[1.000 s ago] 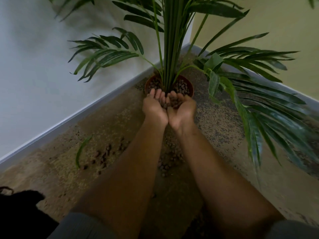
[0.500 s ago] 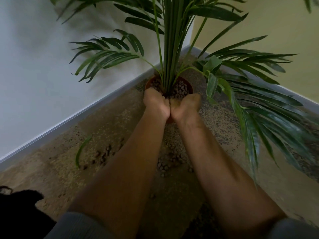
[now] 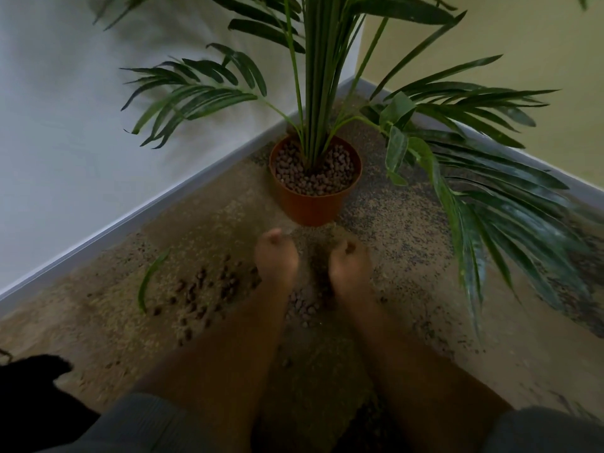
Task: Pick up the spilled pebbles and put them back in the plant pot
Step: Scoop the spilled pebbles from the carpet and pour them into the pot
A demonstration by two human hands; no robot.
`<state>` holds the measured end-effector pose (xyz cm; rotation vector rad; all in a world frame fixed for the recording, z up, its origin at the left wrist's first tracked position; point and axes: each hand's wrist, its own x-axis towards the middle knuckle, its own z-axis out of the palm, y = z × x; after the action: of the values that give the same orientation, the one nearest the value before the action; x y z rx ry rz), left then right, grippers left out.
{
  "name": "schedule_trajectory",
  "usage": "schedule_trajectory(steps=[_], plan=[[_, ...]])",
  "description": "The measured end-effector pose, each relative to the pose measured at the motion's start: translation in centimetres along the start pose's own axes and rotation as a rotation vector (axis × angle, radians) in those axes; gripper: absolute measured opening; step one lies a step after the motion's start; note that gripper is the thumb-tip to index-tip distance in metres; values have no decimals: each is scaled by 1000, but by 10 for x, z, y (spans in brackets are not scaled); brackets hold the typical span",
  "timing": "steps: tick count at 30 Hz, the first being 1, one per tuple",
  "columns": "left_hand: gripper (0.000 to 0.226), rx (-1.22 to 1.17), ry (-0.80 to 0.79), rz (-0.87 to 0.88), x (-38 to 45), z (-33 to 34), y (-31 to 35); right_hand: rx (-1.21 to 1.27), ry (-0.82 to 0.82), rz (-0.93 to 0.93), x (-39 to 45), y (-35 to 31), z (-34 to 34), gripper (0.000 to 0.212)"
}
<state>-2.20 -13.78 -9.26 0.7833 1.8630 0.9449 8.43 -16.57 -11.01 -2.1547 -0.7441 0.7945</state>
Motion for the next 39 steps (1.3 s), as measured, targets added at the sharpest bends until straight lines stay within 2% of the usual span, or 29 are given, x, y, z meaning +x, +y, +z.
schedule_trajectory(steps=[2, 5, 8, 12, 18, 21, 23, 27, 32, 36, 39], plan=[[38, 311, -116, 116, 7, -4, -24, -227, 127, -74, 1, 32, -7, 46], [46, 536, -255, 235, 11, -7, -44, -361, 238, -54, -2, 63, -15, 56], [55, 670, -314, 344, 9, -9, -60, -392, 242, -6, -4, 83, -16, 62], [62, 867, -347, 521, 6, -13, -83, -468, 181, -128, -12, 96, -8, 77], [56, 920, -382, 728, 0, -17, -99, -469, -115, -678, -19, 94, 16, 60], [50, 880, -400, 809, 2, -18, -102, -546, -183, -851, -13, 88, 26, 48], [47, 871, -364, 832, 5, -21, -103, -589, -189, -894, -9, 87, 30, 46], [40, 999, -293, 851, 6, -26, -109, -695, -135, -949, -3, 89, 26, 34], [33, 1095, -190, 816, 2, -26, -112, -746, -31, -905, -3, 105, 12, 17], [37, 1093, -214, 856, 0, -28, -115, -747, 2, -880, -5, 112, 7, 19], [43, 1099, -259, 890, 0, -31, -116, -744, -51, -932, -10, 112, 8, 25]])
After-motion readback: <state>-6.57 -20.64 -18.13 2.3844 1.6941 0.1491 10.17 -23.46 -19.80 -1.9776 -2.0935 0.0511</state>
